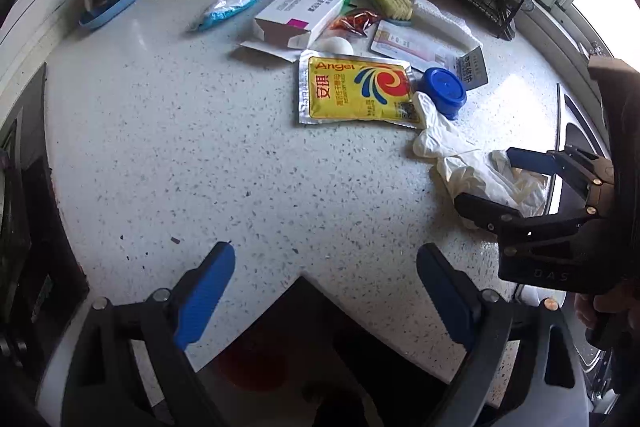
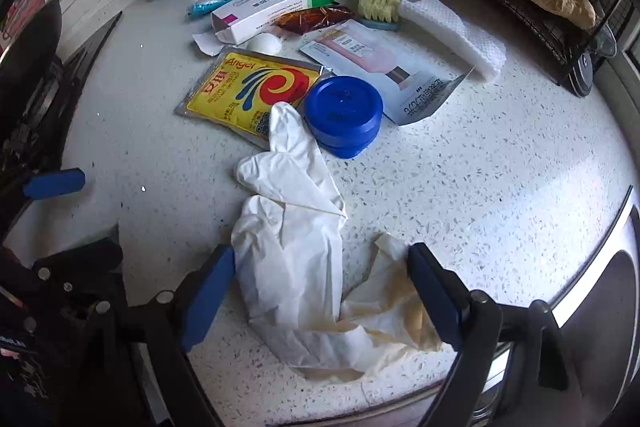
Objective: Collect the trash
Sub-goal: 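Grasp the white gloves with the right gripper while the left gripper grasps the blue cap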
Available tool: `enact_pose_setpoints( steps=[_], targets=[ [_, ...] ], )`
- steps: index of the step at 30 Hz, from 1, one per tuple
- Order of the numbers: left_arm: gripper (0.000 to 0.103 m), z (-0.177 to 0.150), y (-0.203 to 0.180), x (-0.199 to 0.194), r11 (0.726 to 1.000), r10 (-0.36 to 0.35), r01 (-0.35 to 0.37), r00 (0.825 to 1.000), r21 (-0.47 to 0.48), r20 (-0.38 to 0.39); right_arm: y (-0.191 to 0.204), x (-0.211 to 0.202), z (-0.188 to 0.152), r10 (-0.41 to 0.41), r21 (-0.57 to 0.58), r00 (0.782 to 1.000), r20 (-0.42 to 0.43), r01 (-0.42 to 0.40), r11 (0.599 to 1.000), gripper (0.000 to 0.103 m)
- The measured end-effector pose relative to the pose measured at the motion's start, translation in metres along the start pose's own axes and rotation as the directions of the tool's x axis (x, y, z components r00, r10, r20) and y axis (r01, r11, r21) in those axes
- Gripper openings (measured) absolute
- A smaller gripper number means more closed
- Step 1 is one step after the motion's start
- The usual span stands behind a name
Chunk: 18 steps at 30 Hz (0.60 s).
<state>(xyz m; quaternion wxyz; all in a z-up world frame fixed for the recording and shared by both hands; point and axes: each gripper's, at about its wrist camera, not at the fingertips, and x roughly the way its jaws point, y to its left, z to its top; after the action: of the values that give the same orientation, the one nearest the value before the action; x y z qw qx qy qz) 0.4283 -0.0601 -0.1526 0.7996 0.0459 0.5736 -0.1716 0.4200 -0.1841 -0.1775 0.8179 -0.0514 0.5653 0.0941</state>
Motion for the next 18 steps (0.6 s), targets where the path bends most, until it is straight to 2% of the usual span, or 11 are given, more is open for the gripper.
enact_pose_setpoints(
  steps=[1, 4, 5, 6, 8, 12, 15, 18],
  targets=[
    [0.091, 0.0, 0.0, -0.002, 1.0, -0.007, 0.007, 1.0, -0.002, 0.005, 0.003, -0.001, -0.002, -0.035, -0.027, 0.999, 0.002, 0.035, 0.999, 0.073],
    [0.091, 0.005, 0.0, -0.003, 1.0, -0.009, 0.009, 1.0, -0.006, -0.003, 0.002, -0.006, -0.009, -0.035, -0.033, 0.999, 0.031, 0.036, 0.999, 0.055],
    [0.091, 0.007, -0.001, -0.004, 1.0, -0.006, 0.006, 1.0, -0.003, -0.002, -0.003, -0.007, -0.009, -0.036, -0.03, 0.999, 0.037, 0.038, 0.999, 0.045],
    [0.091, 0.009, -0.003, -0.005, 1.0, -0.009, 0.009, 1.0, -0.002, -0.001, -0.007, -0.009, -0.01, -0.038, -0.026, 0.998, 0.042, 0.039, 0.999, 0.03],
    [0.091, 0.016, -0.007, -0.003, 1.0, -0.016, 0.016, 1.0, 0.006, -0.002, -0.015, -0.011, -0.011, -0.051, -0.006, 0.998, 0.047, 0.052, 0.999, 0.01],
    [0.091, 0.036, -0.026, 0.001, 0.998, -0.023, 0.023, 1.0, 0.053, 0.0, -0.045, -0.014, -0.006, 0.031, 0.081, 0.999, 0.028, -0.033, 0.996, 0.006],
    [0.091, 0.054, -0.042, 0.004, 0.996, -0.035, 0.034, 0.999, 0.087, 0.004, -0.059, -0.026, -0.002, 0.013, 0.109, 0.999, 0.04, -0.018, 0.994, 0.006],
    [0.091, 0.073, -0.056, 0.012, 0.993, -0.054, 0.055, 0.999, 0.106, -0.004, -0.079, -0.041, 0.006, 0.037, 0.158, 0.997, 0.071, -0.048, 0.986, 0.006]
  ],
)
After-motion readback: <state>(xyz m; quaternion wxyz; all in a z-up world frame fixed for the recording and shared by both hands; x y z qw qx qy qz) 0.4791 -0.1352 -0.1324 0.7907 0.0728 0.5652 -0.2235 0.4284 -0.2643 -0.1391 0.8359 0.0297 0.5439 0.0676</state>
